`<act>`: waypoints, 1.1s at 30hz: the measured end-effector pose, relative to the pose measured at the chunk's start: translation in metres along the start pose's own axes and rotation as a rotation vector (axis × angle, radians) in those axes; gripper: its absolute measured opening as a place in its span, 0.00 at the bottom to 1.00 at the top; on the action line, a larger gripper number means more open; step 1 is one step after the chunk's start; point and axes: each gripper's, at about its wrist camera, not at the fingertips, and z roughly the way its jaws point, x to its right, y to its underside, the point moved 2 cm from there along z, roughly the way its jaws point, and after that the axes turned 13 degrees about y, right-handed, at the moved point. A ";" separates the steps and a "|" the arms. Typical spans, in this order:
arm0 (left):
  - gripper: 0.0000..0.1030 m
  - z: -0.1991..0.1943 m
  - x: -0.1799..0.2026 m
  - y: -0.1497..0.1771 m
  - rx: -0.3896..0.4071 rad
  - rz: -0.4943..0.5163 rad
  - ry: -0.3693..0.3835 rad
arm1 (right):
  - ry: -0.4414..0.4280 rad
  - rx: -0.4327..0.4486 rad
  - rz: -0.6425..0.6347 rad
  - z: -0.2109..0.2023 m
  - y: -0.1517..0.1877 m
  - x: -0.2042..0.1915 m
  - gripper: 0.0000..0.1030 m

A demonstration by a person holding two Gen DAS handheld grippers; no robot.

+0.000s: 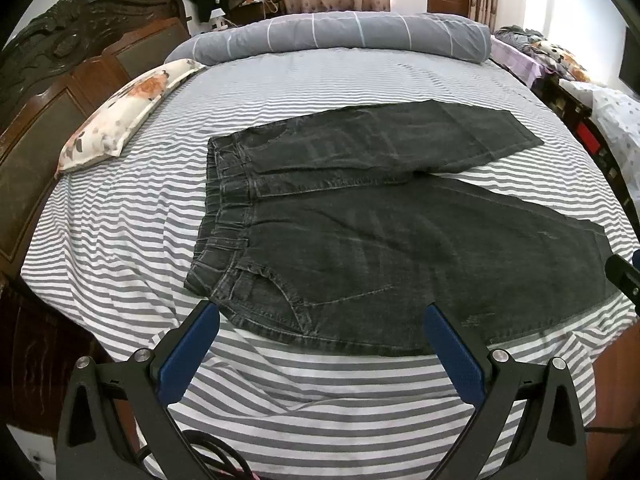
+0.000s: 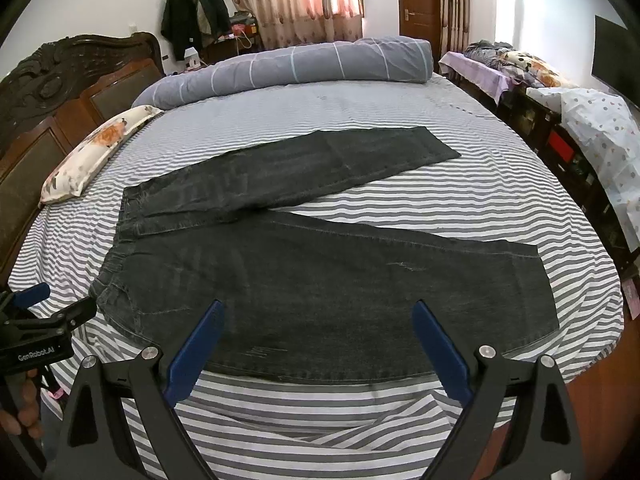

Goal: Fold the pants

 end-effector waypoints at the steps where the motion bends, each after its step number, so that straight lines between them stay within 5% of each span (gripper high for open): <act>1: 0.98 0.000 0.000 0.000 0.001 0.000 -0.001 | 0.000 0.002 0.000 -0.001 0.000 0.000 0.91; 33: 0.98 0.014 -0.010 -0.001 -0.023 -0.018 -0.007 | 0.001 -0.022 -0.019 0.008 -0.004 -0.004 0.91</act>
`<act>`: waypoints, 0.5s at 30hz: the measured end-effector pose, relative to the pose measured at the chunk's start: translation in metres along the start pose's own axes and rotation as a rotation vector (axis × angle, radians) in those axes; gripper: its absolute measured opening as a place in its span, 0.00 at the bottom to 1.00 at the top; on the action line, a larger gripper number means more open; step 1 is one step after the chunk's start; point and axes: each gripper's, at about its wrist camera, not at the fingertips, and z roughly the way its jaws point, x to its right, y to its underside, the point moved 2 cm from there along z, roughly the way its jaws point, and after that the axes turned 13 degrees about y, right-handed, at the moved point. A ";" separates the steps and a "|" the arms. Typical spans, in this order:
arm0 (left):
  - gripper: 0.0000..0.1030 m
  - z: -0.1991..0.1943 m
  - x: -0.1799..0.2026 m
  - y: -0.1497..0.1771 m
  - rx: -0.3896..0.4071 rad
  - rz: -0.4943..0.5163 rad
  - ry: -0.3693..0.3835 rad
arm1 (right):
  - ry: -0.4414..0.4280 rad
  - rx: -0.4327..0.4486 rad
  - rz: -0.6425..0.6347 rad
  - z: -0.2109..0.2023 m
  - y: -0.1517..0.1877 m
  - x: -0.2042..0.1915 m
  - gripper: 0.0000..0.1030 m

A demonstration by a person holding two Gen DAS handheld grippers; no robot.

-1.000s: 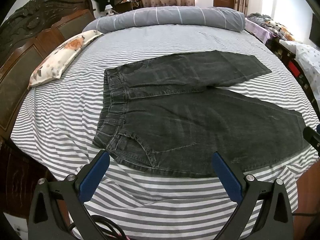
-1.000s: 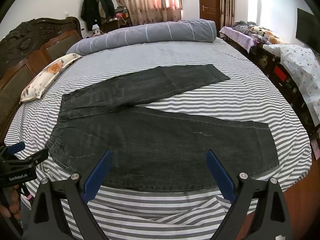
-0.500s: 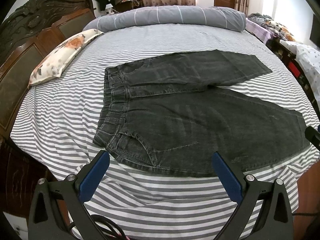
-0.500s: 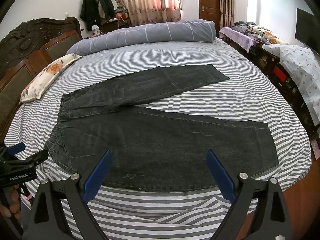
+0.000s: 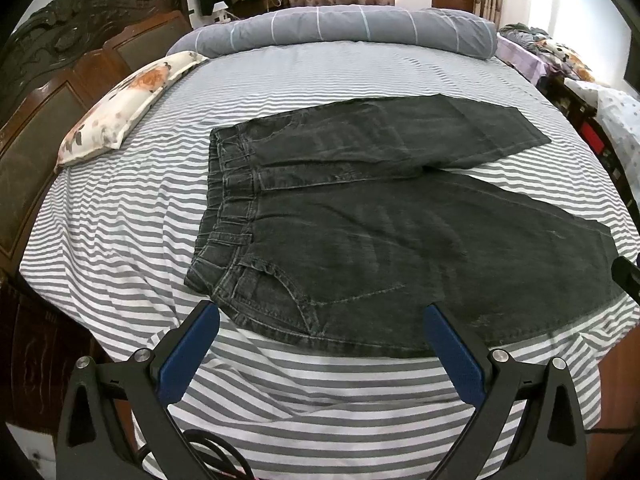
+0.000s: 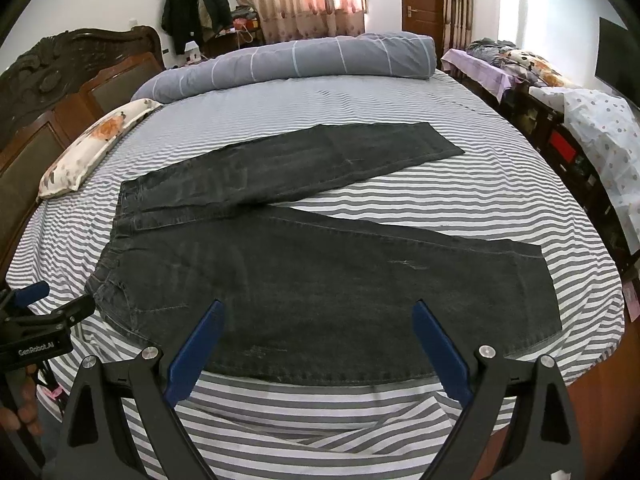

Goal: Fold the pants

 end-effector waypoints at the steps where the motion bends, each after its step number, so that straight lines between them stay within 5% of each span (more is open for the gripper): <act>1: 0.98 0.002 -0.001 -0.001 -0.002 -0.001 -0.001 | 0.000 -0.001 -0.003 0.002 0.000 -0.001 0.91; 15: 0.98 0.035 -0.024 -0.011 -0.066 -0.033 -0.010 | 0.009 -0.064 -0.055 0.037 -0.016 -0.025 0.91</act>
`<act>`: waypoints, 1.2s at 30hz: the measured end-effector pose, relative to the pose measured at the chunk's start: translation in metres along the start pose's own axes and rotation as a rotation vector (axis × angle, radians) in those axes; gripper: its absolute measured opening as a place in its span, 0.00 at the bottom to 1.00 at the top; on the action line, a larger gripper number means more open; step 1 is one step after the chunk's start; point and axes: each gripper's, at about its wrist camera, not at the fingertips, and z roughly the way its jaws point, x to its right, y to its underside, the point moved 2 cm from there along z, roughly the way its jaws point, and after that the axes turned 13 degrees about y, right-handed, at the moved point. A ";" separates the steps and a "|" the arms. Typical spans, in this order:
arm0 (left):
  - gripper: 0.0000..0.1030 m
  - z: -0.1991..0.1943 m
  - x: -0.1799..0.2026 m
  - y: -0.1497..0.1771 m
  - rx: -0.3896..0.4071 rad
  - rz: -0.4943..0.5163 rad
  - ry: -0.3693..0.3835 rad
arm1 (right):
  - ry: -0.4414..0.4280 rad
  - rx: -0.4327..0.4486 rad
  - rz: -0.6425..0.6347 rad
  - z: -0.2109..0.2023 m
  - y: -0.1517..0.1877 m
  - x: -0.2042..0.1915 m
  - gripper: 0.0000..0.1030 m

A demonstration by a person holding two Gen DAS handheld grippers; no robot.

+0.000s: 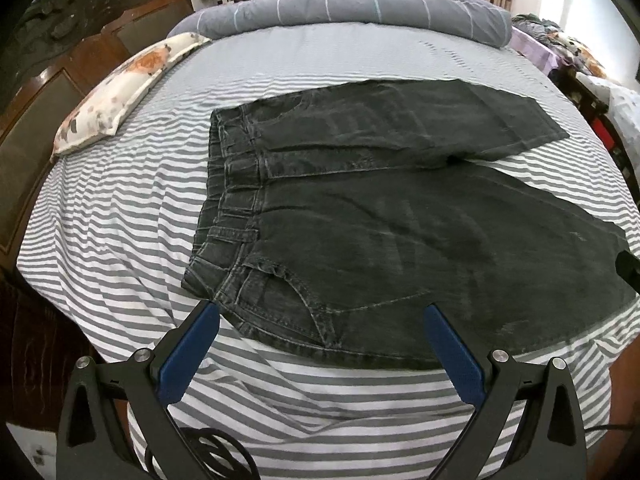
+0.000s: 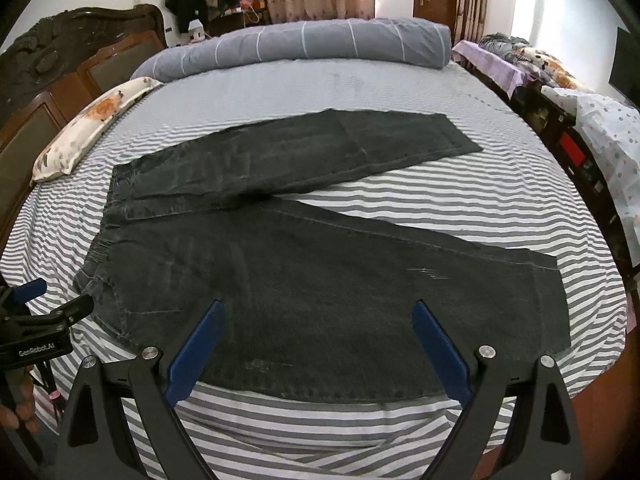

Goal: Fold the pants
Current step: 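Move both grippers to the jeans waistband and grasp it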

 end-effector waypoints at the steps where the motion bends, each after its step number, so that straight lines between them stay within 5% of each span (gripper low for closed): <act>1: 0.98 0.004 -0.004 -0.002 -0.007 -0.008 0.001 | -0.001 -0.007 -0.003 0.004 -0.002 -0.002 0.91; 13: 0.96 0.037 -0.079 -0.044 -0.001 -0.142 -0.012 | -0.021 -0.055 -0.055 0.050 -0.039 -0.039 0.91; 20: 0.71 0.057 -0.136 -0.091 0.047 -0.223 0.036 | -0.036 -0.038 -0.098 0.075 -0.075 -0.070 0.91; 26: 0.45 0.086 -0.179 -0.131 0.069 -0.292 0.182 | -0.049 -0.011 -0.143 0.096 -0.105 -0.098 0.91; 29: 0.40 0.100 -0.189 -0.145 0.061 -0.297 0.205 | -0.059 -0.010 -0.171 0.107 -0.116 -0.110 0.91; 36: 0.40 0.133 -0.221 -0.175 0.062 -0.300 0.109 | -0.125 -0.018 -0.193 0.141 -0.151 -0.127 0.90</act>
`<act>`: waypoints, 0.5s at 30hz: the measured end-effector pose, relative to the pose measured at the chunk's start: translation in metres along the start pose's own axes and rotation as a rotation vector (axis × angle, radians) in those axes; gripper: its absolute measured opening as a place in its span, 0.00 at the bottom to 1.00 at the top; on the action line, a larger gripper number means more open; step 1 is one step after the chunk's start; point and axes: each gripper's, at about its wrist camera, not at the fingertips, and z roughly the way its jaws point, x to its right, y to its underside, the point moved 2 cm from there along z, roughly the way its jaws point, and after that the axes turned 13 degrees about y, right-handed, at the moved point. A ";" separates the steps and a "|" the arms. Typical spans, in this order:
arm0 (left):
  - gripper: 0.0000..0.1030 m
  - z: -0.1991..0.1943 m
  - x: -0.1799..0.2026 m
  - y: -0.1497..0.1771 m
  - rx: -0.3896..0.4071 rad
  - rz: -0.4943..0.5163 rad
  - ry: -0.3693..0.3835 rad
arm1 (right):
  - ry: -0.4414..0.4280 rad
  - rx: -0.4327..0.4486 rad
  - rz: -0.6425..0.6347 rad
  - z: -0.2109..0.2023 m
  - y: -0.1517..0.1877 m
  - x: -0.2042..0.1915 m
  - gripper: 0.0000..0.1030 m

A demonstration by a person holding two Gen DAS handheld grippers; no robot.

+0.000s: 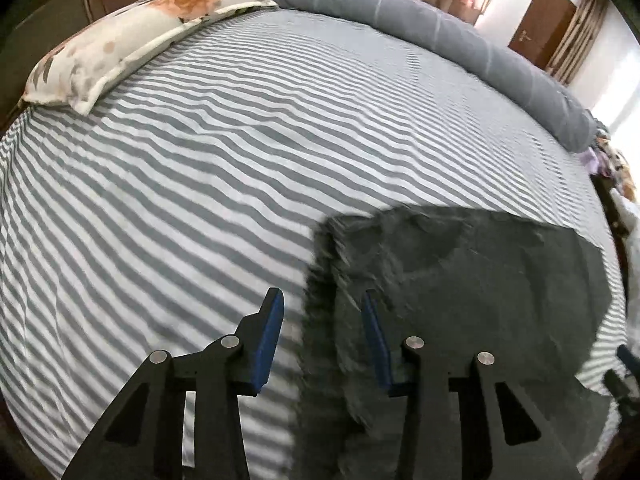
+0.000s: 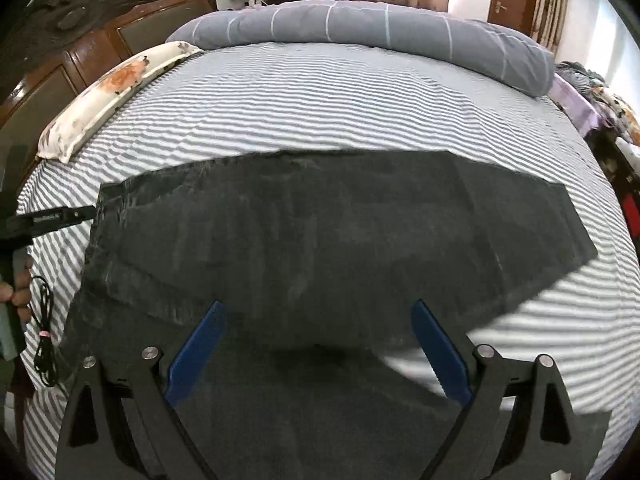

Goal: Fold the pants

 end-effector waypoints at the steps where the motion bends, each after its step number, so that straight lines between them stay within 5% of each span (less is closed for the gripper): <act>1: 0.40 0.007 -0.004 -0.005 -0.001 -0.002 -0.001 | 0.000 0.005 -0.008 0.004 -0.005 0.000 0.90; 8: 0.40 0.039 -0.008 -0.017 -0.035 -0.009 0.071 | -0.072 0.010 -0.109 0.052 -0.060 0.003 0.90; 15: 0.40 0.051 0.005 -0.019 -0.006 0.046 0.064 | -0.146 -0.016 -0.271 0.106 -0.115 0.010 0.89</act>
